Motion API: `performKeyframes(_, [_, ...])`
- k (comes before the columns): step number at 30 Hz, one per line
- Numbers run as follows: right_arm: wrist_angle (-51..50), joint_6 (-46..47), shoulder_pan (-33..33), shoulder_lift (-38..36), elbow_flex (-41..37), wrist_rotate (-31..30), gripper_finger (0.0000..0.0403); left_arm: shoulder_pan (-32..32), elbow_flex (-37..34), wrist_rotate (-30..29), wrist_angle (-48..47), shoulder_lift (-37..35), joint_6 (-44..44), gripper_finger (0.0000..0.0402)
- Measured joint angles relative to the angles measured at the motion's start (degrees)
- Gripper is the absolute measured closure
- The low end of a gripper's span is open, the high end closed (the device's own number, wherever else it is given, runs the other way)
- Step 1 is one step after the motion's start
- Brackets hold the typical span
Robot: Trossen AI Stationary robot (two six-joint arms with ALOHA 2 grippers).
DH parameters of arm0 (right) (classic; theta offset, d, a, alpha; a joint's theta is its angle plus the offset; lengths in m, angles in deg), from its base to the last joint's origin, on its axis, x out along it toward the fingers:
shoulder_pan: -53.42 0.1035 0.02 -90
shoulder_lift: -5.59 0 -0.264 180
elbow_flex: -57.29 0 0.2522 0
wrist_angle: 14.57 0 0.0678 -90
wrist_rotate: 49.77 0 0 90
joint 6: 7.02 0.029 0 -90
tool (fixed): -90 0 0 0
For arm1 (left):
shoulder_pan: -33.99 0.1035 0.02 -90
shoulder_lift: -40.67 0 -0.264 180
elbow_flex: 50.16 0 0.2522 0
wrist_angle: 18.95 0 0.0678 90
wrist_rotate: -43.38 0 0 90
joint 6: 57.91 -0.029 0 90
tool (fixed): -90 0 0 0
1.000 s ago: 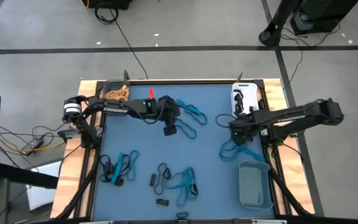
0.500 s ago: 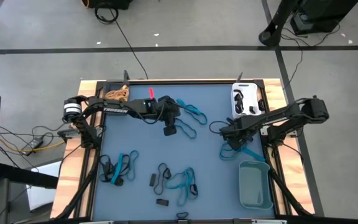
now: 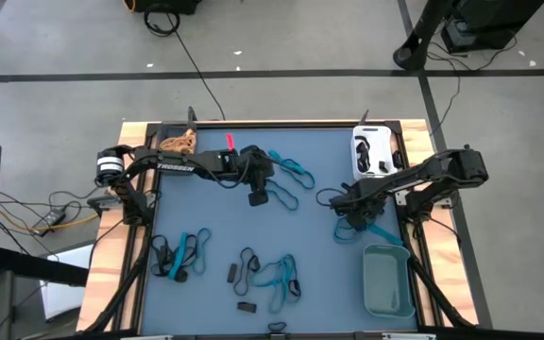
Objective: Sort rubber bands into baskets
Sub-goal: Put the black rubber band into the white bin
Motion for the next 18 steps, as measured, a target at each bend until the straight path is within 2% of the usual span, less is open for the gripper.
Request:
performKeyframes(8, [-0.73, -1.68, 0.00, -7.71, 4.52, -7.23, 0.0395, 0.00, 0.00, 0.18, -0.05, 0.00, 0.02, 0.0328])
performKeyframes(12, [-0.70, -3.92, 0.00, -12.76, 8.20, -11.41, 0.0396, 0.00, 0.00, 3.28, 0.57, -0.01, -0.18, 0.0328])
performKeyframes(18, [-1.27, -5.90, -1.36, -20.22, 13.34, -18.18, 0.0396, 0.11, 0.00, 3.56, 0.50, -2.55, -0.24, 0.0328])
